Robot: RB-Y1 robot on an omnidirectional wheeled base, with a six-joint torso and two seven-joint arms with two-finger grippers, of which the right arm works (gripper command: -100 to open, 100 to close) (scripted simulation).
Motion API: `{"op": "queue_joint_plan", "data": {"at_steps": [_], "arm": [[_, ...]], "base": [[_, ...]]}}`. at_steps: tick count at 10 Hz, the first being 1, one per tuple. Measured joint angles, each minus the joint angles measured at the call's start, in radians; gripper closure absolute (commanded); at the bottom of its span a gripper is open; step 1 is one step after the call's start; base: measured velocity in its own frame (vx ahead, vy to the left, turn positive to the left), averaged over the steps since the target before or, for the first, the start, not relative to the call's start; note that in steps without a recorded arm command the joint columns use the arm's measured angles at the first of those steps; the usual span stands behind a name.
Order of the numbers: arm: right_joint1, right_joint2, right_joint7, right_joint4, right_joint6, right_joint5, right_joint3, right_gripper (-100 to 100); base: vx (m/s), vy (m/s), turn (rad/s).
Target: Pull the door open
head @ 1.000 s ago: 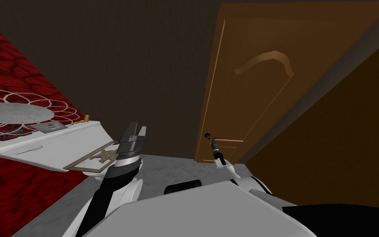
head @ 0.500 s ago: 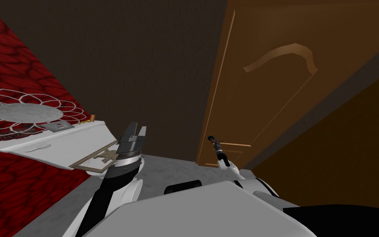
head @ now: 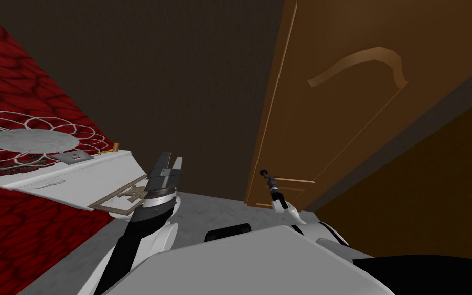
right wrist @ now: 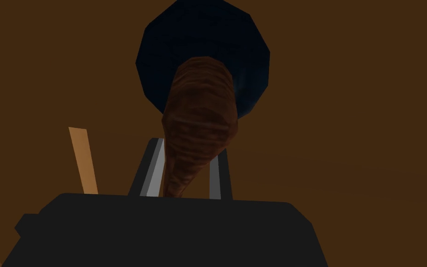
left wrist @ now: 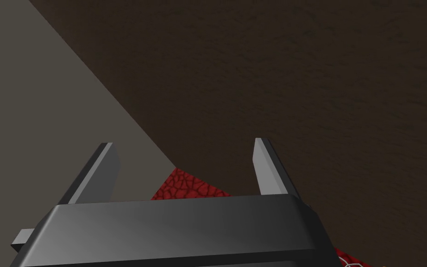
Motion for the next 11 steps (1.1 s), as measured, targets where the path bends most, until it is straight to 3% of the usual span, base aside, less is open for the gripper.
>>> {"op": "queue_joint_plan", "data": {"at_steps": [4, 11], "arm": [[-0.001, 0.000, 0.000, -0.001, 0.000, 0.000, 0.000, 100], [0.019, -0.044, -0.088, 0.003, -0.033, 0.036, 0.072, 100]], "base": [[-0.034, -0.014, 0.027], [-0.203, -0.068, 0.139]]}}
